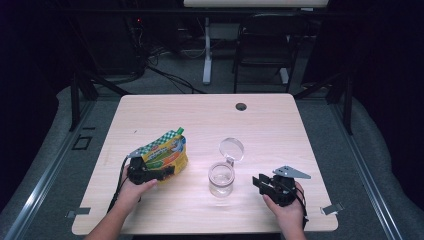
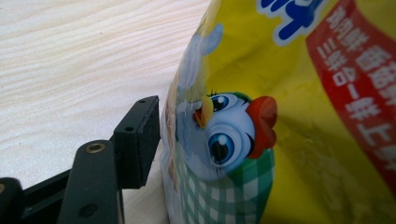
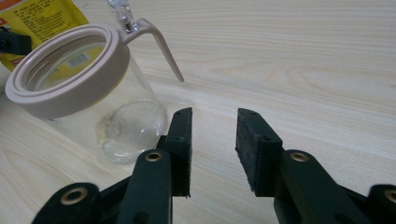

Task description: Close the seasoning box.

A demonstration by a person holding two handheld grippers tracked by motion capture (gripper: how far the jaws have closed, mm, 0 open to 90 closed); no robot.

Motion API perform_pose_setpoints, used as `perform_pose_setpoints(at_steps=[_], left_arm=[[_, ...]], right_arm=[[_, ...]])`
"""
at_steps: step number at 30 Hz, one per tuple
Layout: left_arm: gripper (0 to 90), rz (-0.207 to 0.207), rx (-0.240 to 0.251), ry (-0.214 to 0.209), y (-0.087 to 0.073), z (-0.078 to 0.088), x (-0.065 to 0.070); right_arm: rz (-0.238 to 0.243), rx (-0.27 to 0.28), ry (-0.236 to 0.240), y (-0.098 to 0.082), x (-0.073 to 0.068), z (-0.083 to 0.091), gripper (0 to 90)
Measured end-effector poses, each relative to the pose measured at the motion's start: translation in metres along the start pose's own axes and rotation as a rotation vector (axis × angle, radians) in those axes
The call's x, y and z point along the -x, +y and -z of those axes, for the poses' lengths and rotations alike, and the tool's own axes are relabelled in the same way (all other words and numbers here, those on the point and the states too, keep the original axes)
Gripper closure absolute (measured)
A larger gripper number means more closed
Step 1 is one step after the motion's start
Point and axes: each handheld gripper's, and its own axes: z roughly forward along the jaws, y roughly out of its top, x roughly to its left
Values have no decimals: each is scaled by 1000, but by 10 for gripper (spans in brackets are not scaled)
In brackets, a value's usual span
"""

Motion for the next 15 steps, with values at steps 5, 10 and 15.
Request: perform_pose_setpoints(at_steps=[5, 10, 15], left_arm=[[391, -2, 0, 7, -3, -3, 1], [392, -8, 7, 11, -6, -4, 2], [404, -22, -13, 29, -12, -11, 2]], right_arm=[[0, 0, 1, 0, 0, 0, 664], [0, 2, 0, 0, -1, -1, 664], [1, 6, 5, 1, -1, -1, 663]])
